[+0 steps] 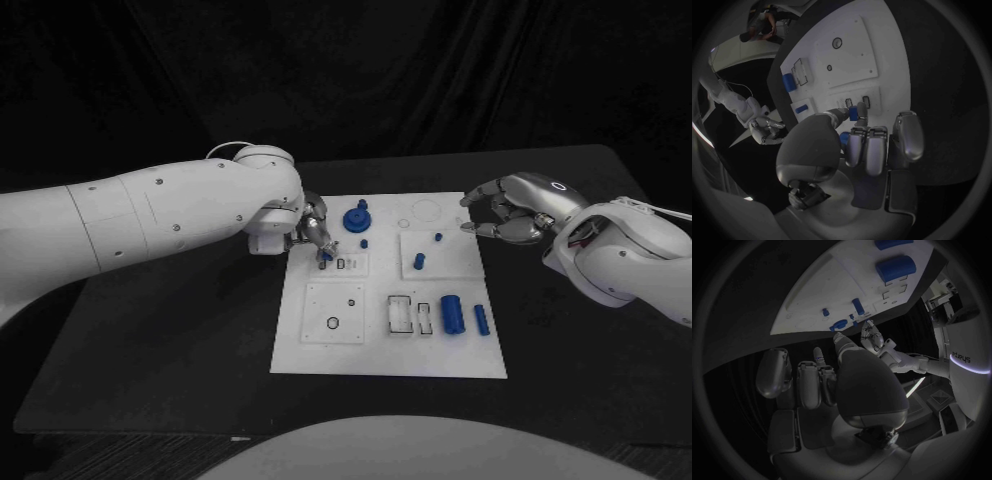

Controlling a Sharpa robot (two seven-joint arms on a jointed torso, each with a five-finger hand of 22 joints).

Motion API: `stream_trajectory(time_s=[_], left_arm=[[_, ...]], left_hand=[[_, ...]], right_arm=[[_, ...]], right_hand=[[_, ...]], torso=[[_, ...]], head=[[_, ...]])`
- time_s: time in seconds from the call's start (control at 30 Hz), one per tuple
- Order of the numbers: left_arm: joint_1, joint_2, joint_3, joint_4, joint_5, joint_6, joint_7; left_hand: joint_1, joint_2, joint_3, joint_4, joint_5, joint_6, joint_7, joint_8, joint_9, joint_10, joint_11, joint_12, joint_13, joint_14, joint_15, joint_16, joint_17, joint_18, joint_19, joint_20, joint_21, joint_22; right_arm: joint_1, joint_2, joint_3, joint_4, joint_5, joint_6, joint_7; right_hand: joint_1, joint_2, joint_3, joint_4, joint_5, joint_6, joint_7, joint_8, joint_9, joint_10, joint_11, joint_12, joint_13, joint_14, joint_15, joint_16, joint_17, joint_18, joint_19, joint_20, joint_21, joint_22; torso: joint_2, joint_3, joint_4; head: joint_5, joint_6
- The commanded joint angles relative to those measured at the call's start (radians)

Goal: Assemble the parts on the task board

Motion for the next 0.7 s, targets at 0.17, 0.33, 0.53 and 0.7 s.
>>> stream_trajectory(time_s=[0.17, 0.33, 0.53, 0.7], left_arm=[[0.003, 0.026, 0.001, -0.037, 0.126, 0.017, -0.05], [0.002, 0.037, 0.001, -0.049, 0.135, -0.016, -0.048], [0.001, 0.043, 0.001, -0.05, 0.138, -0.043, -0.042], [-0.001, 0.05, 0.001, -0.052, 0.138, -0.059, -0.036]], left_hand=[[-0.006, 0.011, 0.003, -0.003, -0.004, 0.001, 0.002, -0.007, -0.004, 0.029, 0.003, -0.002, 0.18, 0.074, 0.001, -0.001, 0.209, -0.013, 0.001, 0.005, 0.001, 0.086], [-0.007, 0.016, 0.004, -0.007, 0.004, 0.002, 0.002, -0.008, -0.004, 0.035, 0.003, 0.003, 0.185, 0.077, 0.001, 0.002, 0.214, -0.015, 0.006, 0.005, 0.007, 0.091], [-0.007, 0.017, 0.004, -0.01, 0.009, 0.002, 0.002, -0.009, -0.004, 0.036, 0.003, 0.004, 0.186, 0.078, 0.001, 0.003, 0.215, -0.015, 0.007, 0.005, 0.007, 0.091], [-0.007, 0.022, 0.006, -0.02, 0.025, -0.001, 0.003, -0.014, -0.006, 0.035, 0.003, 0.003, 0.185, 0.078, 0.001, 0.003, 0.215, -0.015, 0.007, 0.005, 0.006, 0.092]], right_arm=[[-0.003, 0.002, 0.001, -0.003, -0.002, 0.006, -0.011], [-0.004, 0.0, 0.001, -0.001, -0.002, 0.005, -0.011], [-0.005, 0.001, 0.001, 0.0, -0.002, 0.006, -0.011], [-0.005, 0.002, 0.001, 0.0, -0.002, 0.006, -0.009]], right_hand=[[0.009, -0.004, 0.0, -0.008, 0.005, 0.006, -0.001, 0.006, -0.002, 0.042, 0.008, -0.005, 0.176, 0.071, 0.007, -0.007, 0.118, 0.01, -0.004, 0.004, -0.005, 0.155], [0.009, -0.004, 0.0, -0.008, 0.005, 0.006, -0.001, 0.006, -0.002, 0.042, 0.008, -0.005, 0.176, 0.071, 0.007, -0.007, 0.118, 0.01, -0.004, 0.004, -0.005, 0.155], [0.009, -0.004, 0.0, -0.008, 0.005, 0.006, -0.001, 0.006, -0.002, 0.042, 0.008, -0.005, 0.176, 0.071, 0.007, -0.007, 0.118, 0.01, -0.004, 0.004, -0.005, 0.155], [0.009, -0.004, 0.0, -0.008, 0.005, 0.006, -0.001, 0.006, -0.002, 0.042, 0.008, -0.005, 0.176, 0.071, 0.007, -0.007, 0.118, 0.01, -0.004, 0.004, -0.005, 0.155]], torso=[[0.001, -0.0007, 0.0006], [0.0, 0.0003, 0.0007], [0.0, 0.0006, 0.0004], [0.001, 0.0, -0.0001]], head=[[0.001, 0.0], [-0.003, 0.0], [-0.001, 0.0], [0.002, 0.0]])
